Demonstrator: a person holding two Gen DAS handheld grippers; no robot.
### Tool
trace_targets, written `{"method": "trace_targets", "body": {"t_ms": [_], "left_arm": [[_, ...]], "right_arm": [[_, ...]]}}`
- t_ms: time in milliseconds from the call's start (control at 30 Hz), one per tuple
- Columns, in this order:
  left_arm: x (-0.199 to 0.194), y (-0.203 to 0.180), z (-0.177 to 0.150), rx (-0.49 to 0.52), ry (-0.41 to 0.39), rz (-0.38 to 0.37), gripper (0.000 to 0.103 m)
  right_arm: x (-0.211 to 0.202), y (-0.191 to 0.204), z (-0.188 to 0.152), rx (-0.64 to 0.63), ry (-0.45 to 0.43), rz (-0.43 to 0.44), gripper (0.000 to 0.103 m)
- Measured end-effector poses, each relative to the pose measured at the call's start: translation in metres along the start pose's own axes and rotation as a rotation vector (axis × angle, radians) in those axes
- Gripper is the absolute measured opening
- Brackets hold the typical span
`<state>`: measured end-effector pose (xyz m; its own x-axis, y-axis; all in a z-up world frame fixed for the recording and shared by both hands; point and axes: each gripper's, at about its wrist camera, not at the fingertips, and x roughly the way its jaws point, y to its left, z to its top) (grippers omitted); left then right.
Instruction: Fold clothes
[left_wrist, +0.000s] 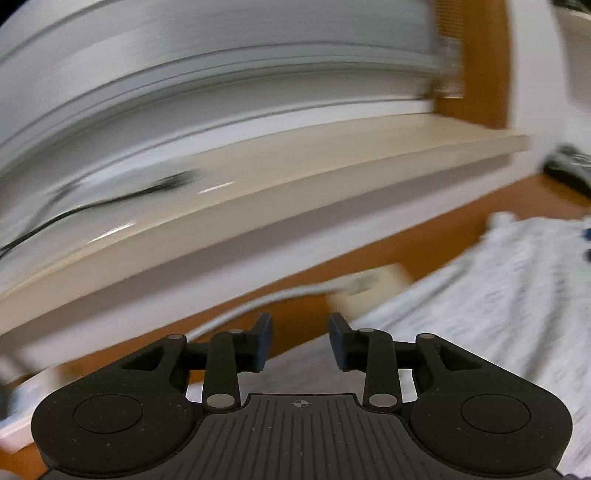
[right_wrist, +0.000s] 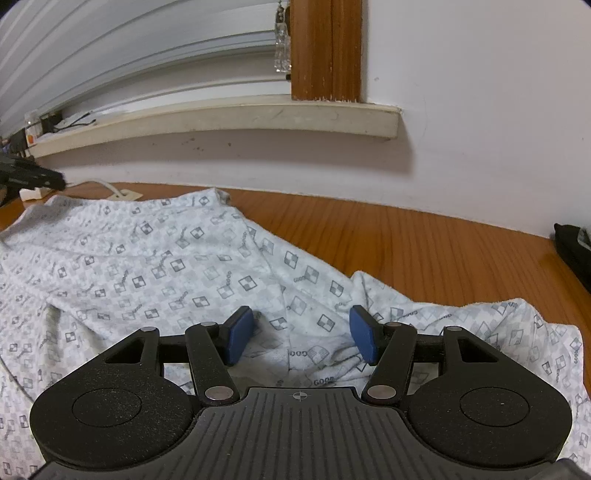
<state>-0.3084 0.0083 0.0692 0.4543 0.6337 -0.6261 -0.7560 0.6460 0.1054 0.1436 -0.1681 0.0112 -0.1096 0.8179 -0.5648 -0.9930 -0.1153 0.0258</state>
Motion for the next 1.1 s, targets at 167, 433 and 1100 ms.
{"method": "trace_targets", "body": {"t_ms": [167,433,1100], "left_arm": [[0.023,-0.058,0.019,0.082,-0.028,-0.136,0.05],[0.05,-0.093,0.021,0.125,-0.009,-0.226,0.055],[0.123,-0.134,0.075,0.105,-0.08,-0.446,0.007]], "right_arm": [[0.001,-0.001,0.001,0.007,0.0,0.006,0.058],[-0.033,-0.02,-0.006,0.083,-0.011,0.015,0.041],[-0.031,-0.061,-0.02,0.494,-0.065,-0.107,0.031]]}}
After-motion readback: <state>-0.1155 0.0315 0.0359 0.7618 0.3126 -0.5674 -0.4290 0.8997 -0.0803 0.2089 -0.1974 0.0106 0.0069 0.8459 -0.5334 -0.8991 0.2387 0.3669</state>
